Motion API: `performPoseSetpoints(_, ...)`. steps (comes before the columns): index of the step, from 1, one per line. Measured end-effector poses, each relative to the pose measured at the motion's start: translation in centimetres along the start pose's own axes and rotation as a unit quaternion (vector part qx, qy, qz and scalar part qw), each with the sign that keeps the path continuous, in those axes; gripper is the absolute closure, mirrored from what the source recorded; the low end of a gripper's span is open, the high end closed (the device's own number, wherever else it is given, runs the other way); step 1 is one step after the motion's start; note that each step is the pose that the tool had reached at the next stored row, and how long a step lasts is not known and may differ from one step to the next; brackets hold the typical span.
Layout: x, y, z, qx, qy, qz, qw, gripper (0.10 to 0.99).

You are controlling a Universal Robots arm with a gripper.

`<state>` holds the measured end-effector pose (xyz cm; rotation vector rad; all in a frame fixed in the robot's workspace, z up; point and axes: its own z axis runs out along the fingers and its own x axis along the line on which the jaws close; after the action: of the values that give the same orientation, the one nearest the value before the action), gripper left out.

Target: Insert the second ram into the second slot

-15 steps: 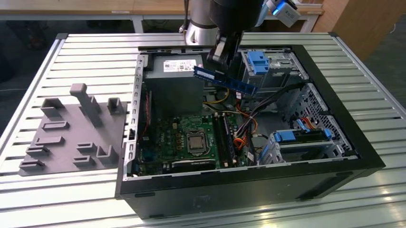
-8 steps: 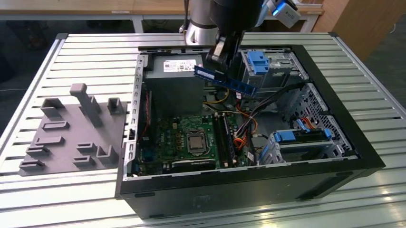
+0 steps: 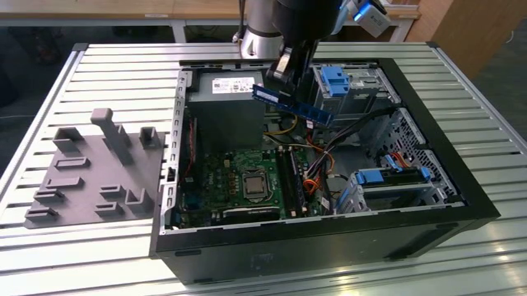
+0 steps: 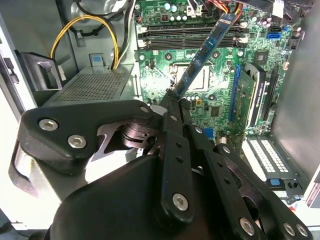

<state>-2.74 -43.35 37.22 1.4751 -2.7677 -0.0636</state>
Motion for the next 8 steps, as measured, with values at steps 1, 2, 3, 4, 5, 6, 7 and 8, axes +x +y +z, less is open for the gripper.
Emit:
performPoseSetpoints(1, 0.00, 0.00, 0.00, 0.0000, -0.0001, 0.002, 1.0000, 0.953)
performPoseSetpoints(2, 0.00, 0.00, 0.00, 0.0000, -0.0002, 0.003, 1.0000, 0.953)
performPoseSetpoints(3, 0.00, 0.00, 0.00, 0.0001, -0.0002, 0.005, 1.0000, 0.953)
performPoseSetpoints(4, 0.00, 0.00, 0.00, 0.0001, -0.0003, 0.006, 1.0000, 0.953)
performPoseSetpoints(5, 0.00, 0.00, 0.00, 0.0001, -0.0003, 0.008, 1.0000, 0.953)
performPoseSetpoints(6, 0.00, 0.00, 0.00, 0.0001, -0.0004, 0.009, 1.0000, 0.953)
performPoseSetpoints(7, 0.00, 0.00, 0.00, 0.0001, -0.0004, 0.011, 0.9999, 0.953)
performPoseSetpoints(8, 0.00, 0.00, 0.00, 0.0001, -0.0005, 0.012, 0.9999, 0.953)
